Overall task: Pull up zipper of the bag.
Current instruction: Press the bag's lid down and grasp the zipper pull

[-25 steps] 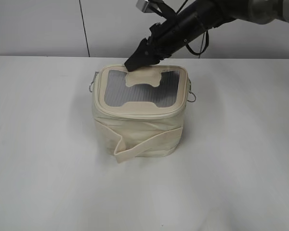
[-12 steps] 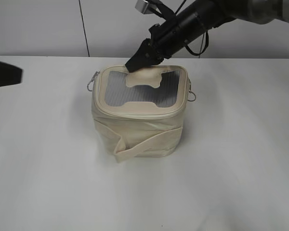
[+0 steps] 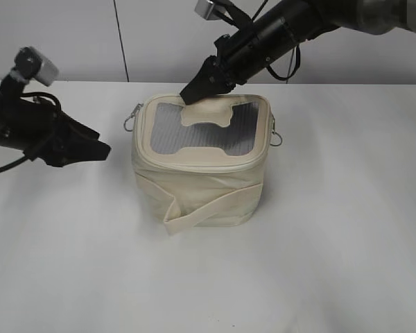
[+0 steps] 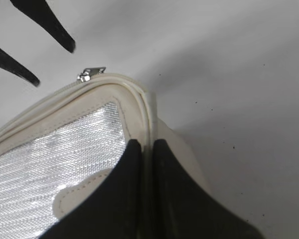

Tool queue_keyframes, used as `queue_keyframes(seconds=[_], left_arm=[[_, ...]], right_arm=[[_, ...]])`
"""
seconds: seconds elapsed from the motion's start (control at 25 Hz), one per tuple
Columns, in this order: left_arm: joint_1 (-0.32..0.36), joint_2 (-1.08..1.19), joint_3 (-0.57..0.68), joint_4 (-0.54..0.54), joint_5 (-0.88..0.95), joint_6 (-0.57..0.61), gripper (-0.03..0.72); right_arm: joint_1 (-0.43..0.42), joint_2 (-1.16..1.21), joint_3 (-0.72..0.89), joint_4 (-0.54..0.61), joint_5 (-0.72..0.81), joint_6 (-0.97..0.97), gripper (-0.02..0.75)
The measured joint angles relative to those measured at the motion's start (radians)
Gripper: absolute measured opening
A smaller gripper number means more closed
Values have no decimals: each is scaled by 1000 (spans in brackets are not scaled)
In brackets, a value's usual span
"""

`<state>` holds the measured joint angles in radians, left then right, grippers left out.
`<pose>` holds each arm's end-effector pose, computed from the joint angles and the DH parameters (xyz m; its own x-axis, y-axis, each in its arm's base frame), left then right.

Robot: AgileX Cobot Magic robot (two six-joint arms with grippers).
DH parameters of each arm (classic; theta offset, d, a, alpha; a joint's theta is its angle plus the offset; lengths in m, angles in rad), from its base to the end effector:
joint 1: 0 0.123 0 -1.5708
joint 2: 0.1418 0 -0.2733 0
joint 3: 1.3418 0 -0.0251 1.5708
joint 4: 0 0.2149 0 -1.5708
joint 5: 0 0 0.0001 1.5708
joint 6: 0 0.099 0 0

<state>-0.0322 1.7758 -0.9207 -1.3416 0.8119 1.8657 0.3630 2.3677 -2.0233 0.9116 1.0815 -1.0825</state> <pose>0.3001 -0.0797 0.1898 -0.4505 0.4269 -0.7841 0.8181 0.5491 -0.1710 0.4111 0.2301 0.1905 -0.4423 -0.5602 -0.7004 -0.8955 0.3182 0.3111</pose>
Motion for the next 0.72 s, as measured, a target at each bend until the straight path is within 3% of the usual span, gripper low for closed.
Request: queue_keyframes(seconds=[0.36,0.56,0.72], left_arm=[[-152,55,0,-190,-278,229,387],[-161,56,-4,-330,-296,320,387],[-163,82,-42,-356,-263,341,387]], right_arm=[[0,0,0,3,0,7,49],[0,0,0,3,1,7,49],[0,0,0,3,1,7,48]])
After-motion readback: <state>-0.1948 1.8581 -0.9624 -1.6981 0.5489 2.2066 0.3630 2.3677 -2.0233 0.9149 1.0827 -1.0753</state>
